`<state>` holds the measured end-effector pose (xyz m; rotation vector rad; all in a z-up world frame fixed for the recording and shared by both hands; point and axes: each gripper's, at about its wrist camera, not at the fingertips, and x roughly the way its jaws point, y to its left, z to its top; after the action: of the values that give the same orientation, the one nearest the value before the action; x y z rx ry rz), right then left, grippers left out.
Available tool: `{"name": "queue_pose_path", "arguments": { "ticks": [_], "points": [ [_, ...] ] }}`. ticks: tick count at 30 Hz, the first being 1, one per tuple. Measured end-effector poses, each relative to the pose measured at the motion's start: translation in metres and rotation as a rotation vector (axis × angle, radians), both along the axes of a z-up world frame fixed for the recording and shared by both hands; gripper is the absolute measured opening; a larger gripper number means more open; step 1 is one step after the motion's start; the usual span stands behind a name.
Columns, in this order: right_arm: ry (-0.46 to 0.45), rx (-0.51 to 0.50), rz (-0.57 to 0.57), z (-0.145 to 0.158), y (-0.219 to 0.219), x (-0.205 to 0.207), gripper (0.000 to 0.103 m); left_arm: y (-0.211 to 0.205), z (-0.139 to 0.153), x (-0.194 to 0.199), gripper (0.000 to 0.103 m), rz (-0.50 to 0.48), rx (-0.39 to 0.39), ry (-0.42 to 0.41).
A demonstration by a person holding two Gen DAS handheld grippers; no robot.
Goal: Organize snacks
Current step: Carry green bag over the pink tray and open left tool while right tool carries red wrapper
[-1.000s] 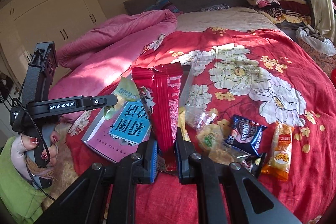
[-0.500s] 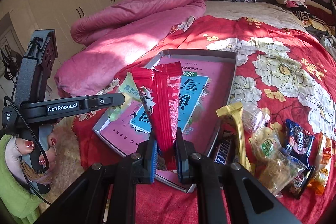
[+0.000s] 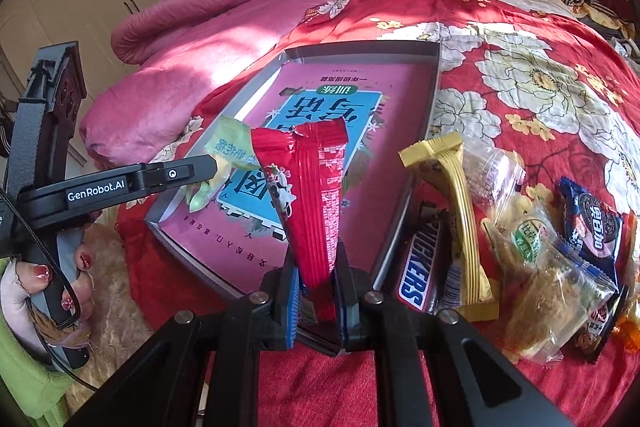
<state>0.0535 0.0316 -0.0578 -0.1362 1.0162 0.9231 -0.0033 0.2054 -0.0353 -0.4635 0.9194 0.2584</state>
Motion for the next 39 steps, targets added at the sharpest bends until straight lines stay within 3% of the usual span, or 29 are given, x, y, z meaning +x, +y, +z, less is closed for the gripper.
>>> {"name": "queue_pose_path", "arguments": {
  "ticks": [15, 23, 27, 39],
  "points": [
    [0.007, 0.005, 0.005, -0.002, -0.002, -0.003, 0.016, 0.005, -0.012, 0.004, 0.032, 0.028, 0.003, 0.04],
    [-0.012, 0.007, 0.004, 0.001, -0.002, -0.005, 0.031, 0.003, -0.009, 0.003, 0.032, 0.02, 0.015, 0.028],
    [-0.011, 0.014, -0.001, 0.002, -0.004, -0.004, 0.031, 0.002, -0.006, 0.004, 0.033, 0.018, 0.024, 0.023],
    [-0.027, 0.038, -0.011, 0.011, -0.016, -0.005, 0.036, 0.001, 0.012, -0.001, 0.04, 0.003, 0.01, -0.075]
  ]
}}
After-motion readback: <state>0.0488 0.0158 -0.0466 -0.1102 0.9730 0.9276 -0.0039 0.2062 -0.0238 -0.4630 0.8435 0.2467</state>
